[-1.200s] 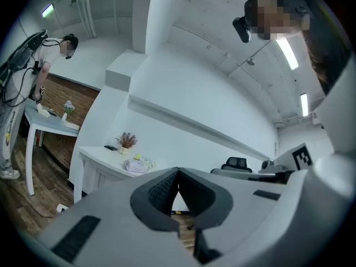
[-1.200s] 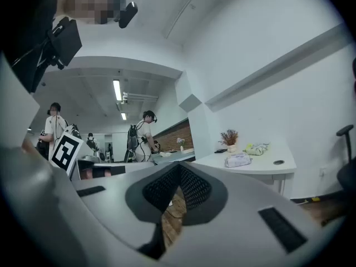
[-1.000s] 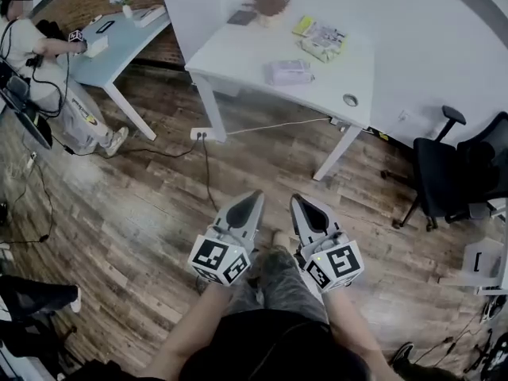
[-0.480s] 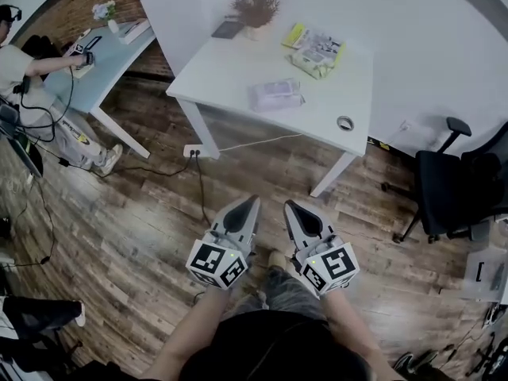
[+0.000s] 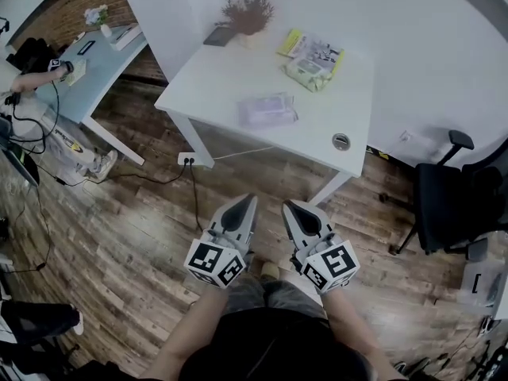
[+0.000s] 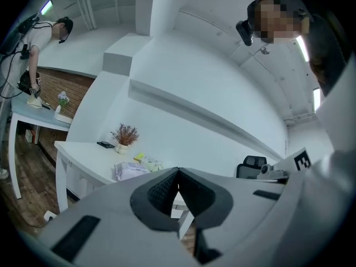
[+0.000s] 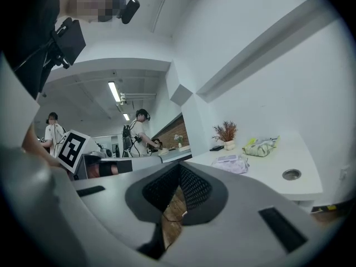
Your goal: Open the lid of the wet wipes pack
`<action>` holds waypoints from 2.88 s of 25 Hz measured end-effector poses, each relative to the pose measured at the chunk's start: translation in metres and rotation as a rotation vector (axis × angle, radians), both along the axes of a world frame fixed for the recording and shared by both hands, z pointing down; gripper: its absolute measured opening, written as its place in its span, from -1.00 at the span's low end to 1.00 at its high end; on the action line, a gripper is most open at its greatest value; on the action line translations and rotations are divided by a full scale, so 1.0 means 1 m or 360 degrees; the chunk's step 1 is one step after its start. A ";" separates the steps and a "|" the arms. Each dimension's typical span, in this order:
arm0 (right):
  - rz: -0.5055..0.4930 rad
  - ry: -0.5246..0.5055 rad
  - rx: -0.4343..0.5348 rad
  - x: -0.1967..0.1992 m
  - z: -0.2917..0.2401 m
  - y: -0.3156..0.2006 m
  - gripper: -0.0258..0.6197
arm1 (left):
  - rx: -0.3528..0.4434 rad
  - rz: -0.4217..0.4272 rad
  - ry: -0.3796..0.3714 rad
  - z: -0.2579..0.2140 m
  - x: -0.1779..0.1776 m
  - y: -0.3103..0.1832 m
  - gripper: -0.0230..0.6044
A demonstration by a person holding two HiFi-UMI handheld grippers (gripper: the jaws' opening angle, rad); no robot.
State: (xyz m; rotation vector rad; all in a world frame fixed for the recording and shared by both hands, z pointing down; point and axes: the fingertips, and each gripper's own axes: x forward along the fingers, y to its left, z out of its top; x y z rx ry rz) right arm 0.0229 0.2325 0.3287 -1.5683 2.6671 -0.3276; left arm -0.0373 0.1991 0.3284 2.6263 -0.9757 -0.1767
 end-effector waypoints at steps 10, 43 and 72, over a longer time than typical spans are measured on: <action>-0.0084 -0.0014 -0.0036 0.001 0.008 -0.040 -0.86 | -0.0029 -0.0059 -0.0016 0.009 -0.004 -0.040 -0.89; -0.0070 0.0219 -0.0244 0.035 0.053 -0.235 -0.86 | -0.0094 0.0398 -0.0056 0.047 0.050 -0.244 -0.88; -0.0786 0.1134 -0.0053 0.050 0.085 -0.287 -0.53 | 0.0339 0.0907 -0.0943 0.121 0.072 -0.296 0.61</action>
